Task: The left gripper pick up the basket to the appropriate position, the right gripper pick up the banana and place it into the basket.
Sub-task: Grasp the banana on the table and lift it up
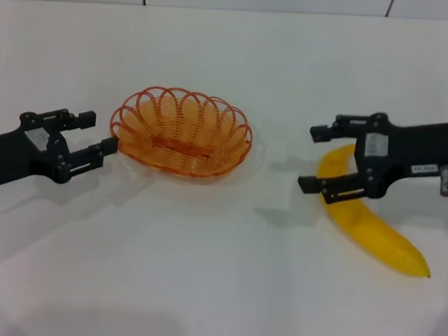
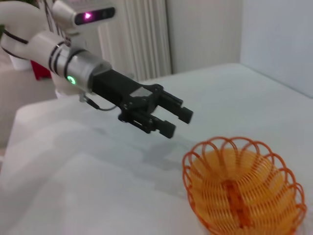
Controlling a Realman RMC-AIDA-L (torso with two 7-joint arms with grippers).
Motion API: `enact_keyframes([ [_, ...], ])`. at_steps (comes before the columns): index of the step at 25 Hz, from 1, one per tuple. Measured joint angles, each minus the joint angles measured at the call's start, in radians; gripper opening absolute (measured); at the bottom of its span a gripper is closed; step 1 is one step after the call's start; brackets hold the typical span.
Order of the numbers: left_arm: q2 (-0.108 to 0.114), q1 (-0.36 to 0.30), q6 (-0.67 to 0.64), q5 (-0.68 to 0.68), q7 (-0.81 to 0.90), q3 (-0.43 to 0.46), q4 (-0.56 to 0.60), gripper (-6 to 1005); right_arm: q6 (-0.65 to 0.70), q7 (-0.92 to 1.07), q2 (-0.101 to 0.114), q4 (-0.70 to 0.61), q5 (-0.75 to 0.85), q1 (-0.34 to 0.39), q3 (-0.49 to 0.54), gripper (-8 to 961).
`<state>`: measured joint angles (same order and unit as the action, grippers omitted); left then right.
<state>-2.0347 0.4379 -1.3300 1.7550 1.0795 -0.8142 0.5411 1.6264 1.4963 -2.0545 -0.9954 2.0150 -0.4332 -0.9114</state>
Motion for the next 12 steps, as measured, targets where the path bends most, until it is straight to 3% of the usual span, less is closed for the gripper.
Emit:
enact_keyframes([
  [7, -0.001, -0.004, 0.004, 0.0, -0.029, 0.0, -0.026, 596, -0.147, 0.304, 0.001, -0.347, -0.003, 0.143, -0.284, 896],
  [12, -0.002, -0.005, 0.004, -0.003, -0.038, 0.0, -0.038, 596, -0.147, 0.513, 0.003, -0.452, 0.151, 0.161, -0.324, 890],
])
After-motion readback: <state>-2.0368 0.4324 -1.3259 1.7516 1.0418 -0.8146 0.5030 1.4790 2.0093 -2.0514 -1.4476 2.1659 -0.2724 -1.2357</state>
